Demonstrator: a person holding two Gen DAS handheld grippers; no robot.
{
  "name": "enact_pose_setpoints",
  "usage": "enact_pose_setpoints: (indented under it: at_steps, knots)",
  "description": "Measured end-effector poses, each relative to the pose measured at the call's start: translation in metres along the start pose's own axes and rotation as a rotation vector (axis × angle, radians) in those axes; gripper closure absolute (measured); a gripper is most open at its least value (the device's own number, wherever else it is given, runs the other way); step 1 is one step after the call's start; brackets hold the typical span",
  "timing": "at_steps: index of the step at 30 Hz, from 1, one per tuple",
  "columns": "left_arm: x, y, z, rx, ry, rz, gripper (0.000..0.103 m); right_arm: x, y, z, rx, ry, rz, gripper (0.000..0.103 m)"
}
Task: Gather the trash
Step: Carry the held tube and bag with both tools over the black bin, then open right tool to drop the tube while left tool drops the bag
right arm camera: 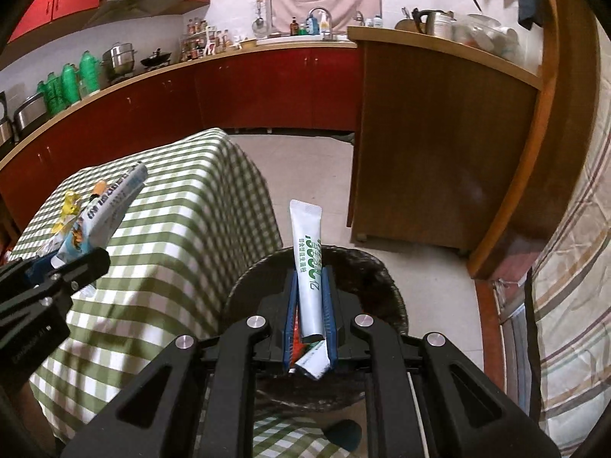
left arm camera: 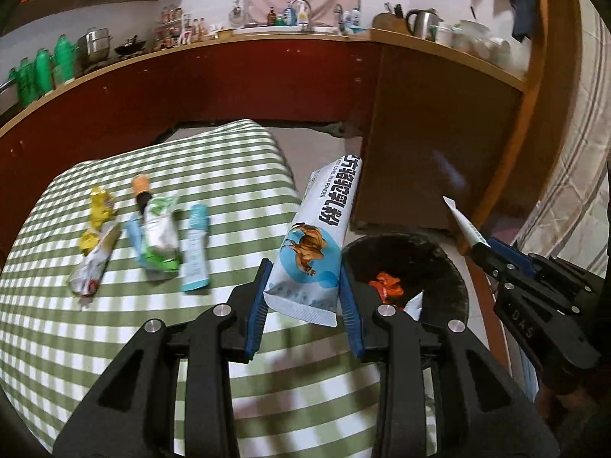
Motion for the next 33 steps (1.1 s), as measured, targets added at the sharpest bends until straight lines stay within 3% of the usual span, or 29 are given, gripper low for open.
enact_pose_setpoints:
  at_steps: [16, 18, 20, 21, 23, 33]
  knots:
    - [0.026, -0.004, 0.044, -0.051, 0.024, 0.036, 0.069, 0.022, -0.001, 0.017, -0.002, 0.018, 0.055, 0.087]
    - [0.028, -0.005, 0.049, -0.054, 0.025, 0.036, 0.069, 0.026, 0.000, 0.019, 0.003, 0.021, 0.071, 0.080]
    - [0.030, -0.005, 0.054, -0.059, 0.032, 0.034, 0.068, 0.031, -0.001, 0.020, 0.005, 0.026, 0.084, 0.067]
    - [0.031, -0.006, 0.056, -0.062, 0.032, 0.035, 0.067, 0.033, -0.001, 0.020, 0.009, 0.032, 0.090, 0.065]
    - [0.033, -0.008, 0.058, -0.063, 0.032, 0.039, 0.055, 0.037, -0.001, 0.020, 0.010, 0.036, 0.101, 0.064]
    - [0.029, -0.012, 0.048, -0.042, 0.021, 0.032, 0.048, 0.038, -0.006, 0.014, 0.029, 0.038, 0.110, 0.057]
Point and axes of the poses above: each gripper's, at about its wrist camera, not at the fingertips, and z roughly the way its jaws point, x to its right, y to its underside, the point moved 6 cm from there along z, roughly the way its jaws point, and after that the axes turned 15 degrees about y, right-handed, at the moved point
